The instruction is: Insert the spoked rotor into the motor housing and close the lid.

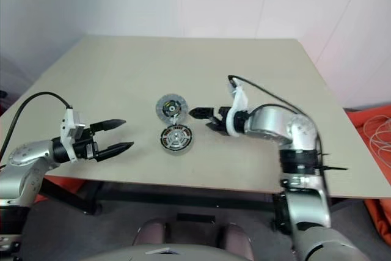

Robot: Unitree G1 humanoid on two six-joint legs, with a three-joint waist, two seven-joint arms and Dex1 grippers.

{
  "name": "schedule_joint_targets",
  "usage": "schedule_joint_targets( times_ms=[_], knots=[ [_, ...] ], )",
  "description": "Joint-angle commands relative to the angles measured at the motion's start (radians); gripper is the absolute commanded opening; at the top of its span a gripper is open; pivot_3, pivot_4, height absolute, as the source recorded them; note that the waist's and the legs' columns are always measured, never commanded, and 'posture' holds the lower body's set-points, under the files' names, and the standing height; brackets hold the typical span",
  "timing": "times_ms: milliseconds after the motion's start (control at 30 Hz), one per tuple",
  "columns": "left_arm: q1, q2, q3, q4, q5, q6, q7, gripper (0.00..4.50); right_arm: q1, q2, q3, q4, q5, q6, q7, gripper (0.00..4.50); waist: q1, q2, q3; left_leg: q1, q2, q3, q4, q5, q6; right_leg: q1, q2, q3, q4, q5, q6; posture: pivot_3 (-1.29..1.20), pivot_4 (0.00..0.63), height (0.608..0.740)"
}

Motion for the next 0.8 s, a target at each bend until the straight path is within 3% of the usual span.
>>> schedule_joint_targets(
  times_ms=[33,133,233,300,500,800],
  knots=[
    [-0.037,-0.003,-0.006,0.006,0.006,-0.02,-0.009,4.5,-0.046,-0.127,0.147,-0.25,-0.36,-0.04,0.381,4.47,0.002,0.0,0.0,0.0,0.0,0.0,0.0,0.0,0.0,0.0,0.0,0.0,0.0,0.0,0.0,0.0,0.0,0.74],
    [-0.046,-0.009,-0.012,0.016,0.008,-0.023,-0.012,4.5,-0.002,-0.225,0.328,-0.354,-0.714,-0.296,0.76,3.85,0.003,-0.002,-0.001,-0.003,0.0,-0.001,-0.001,0.0,0.0,0.001,0.001,0.0,-0.001,0.0,0.001,0.0,0.0,0.74],
    [-0.047,-0.013,-0.017,0.021,0.008,-0.025,-0.012,4.5,-0.001,-0.28,0.521,-0.355,-1.065,-0.59,1.044,2.82,0.005,-0.003,-0.001,-0.004,0.002,-0.001,0.0,0.0,0.0,0.0,0.0,0.0,-0.002,-0.001,0.001,0.0,0.0,0.74],
    [-0.046,-0.014,-0.019,0.022,0.008,-0.026,-0.011,4.5,-0.008,-0.265,0.575,-0.318,-1.196,-0.703,1.148,2.11,0.006,-0.003,-0.001,-0.007,0.001,-0.001,0.002,0.0,0.0,-0.004,0.0,0.0,-0.002,-0.001,0.001,0.0,0.0,0.74],
    [-0.041,-0.017,-0.02,0.017,0.007,-0.026,-0.006,4.5,-0.052,-0.089,0.574,-0.14,-1.381,-0.843,1.264,0.03,-0.004,-0.004,-0.001,-0.006,0.002,-0.002,0.004,0.0,0.001,-0.004,0.0,0.0,0.004,0.0,-0.001,0.0,0.0,0.74],
    [-0.039,-0.024,-0.02,0.008,0.006,-0.024,0.006,4.5,-0.05,0.091,0.58,0.083,-1.519,-0.89,1.421,0.03,-0.007,-0.004,-0.001,-0.001,0.002,-0.001,0.004,-0.001,0.001,0.0,0.0,0.0,0.004,0.003,-0.007,0.0,0.0,0.74]
  ],
)
